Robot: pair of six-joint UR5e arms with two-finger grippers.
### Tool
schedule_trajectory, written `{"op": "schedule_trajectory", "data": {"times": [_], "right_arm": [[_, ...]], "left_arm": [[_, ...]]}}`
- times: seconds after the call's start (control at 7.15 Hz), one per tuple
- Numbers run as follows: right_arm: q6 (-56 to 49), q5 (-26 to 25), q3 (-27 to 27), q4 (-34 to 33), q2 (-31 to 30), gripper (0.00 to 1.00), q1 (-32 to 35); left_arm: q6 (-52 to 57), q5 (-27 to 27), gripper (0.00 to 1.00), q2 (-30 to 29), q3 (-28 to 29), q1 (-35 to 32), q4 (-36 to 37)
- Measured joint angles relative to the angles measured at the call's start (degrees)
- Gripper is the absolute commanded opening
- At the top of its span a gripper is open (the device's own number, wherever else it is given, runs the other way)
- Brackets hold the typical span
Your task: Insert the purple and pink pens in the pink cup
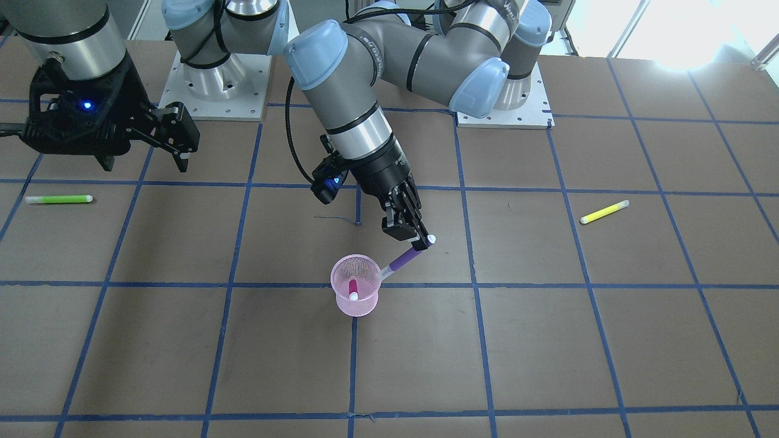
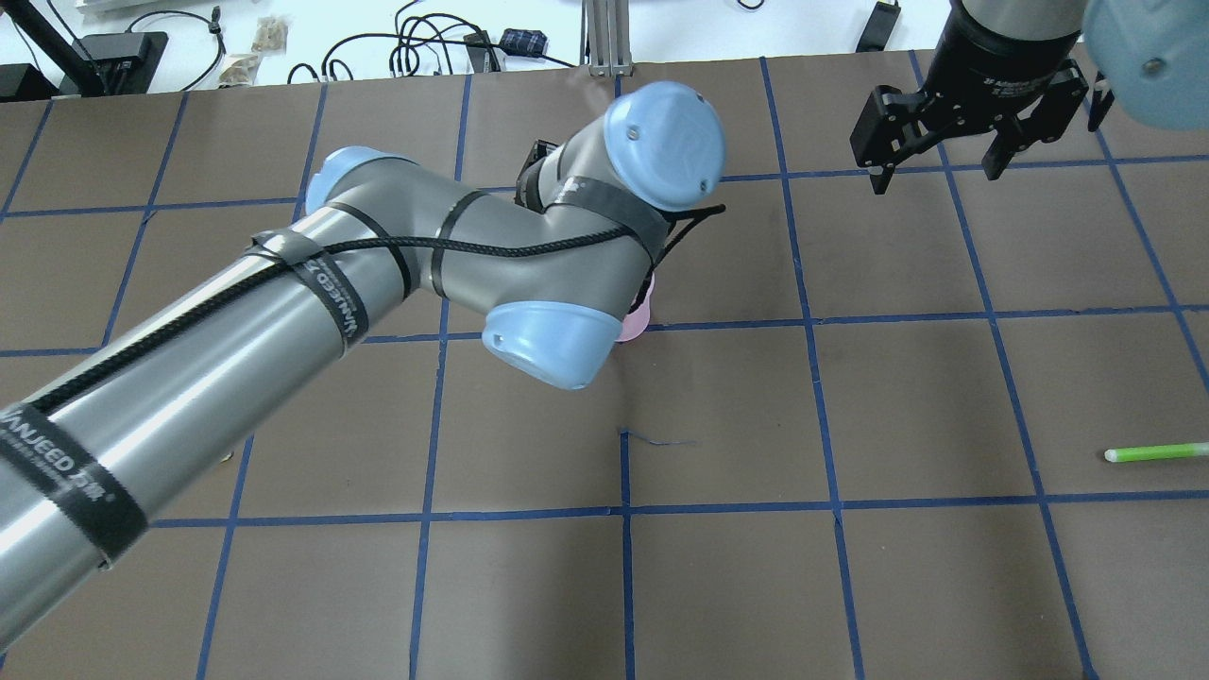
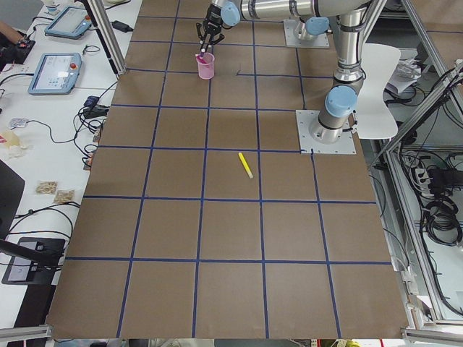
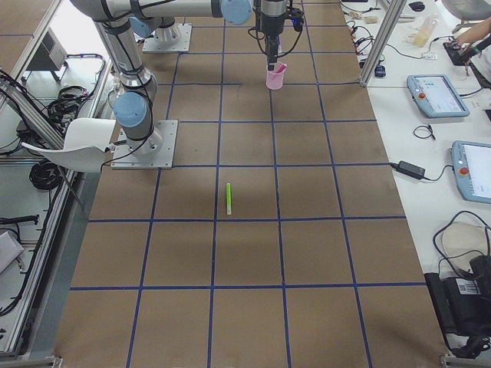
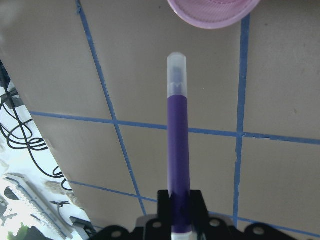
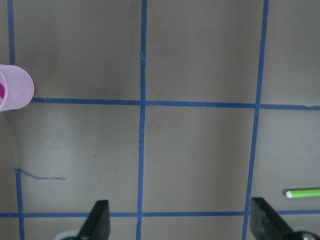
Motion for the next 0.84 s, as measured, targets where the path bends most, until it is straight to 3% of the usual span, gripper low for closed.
{"op": "schedule_trajectory", "data": {"times": [0.56,0.7,0.84], "right_arm": [[-2.7,0.4,-0.6,-0.2,0.7,1.0,-3.5],[-3.3,0.4,-0.4,0.0,0.6,1.0,-5.1],[-3.7,0.4,-0.3,0.1,0.5,1.0,-5.8]], "left_arm": [[0.5,11.4,0.0,-7.0,0.4,-7.8,0.6],[0.6,12.7,0.72,-8.4,0.5,-8.6,0.7],[0.6,13.8,0.97,-9.8,0.5,-9.3,0.7]]}}
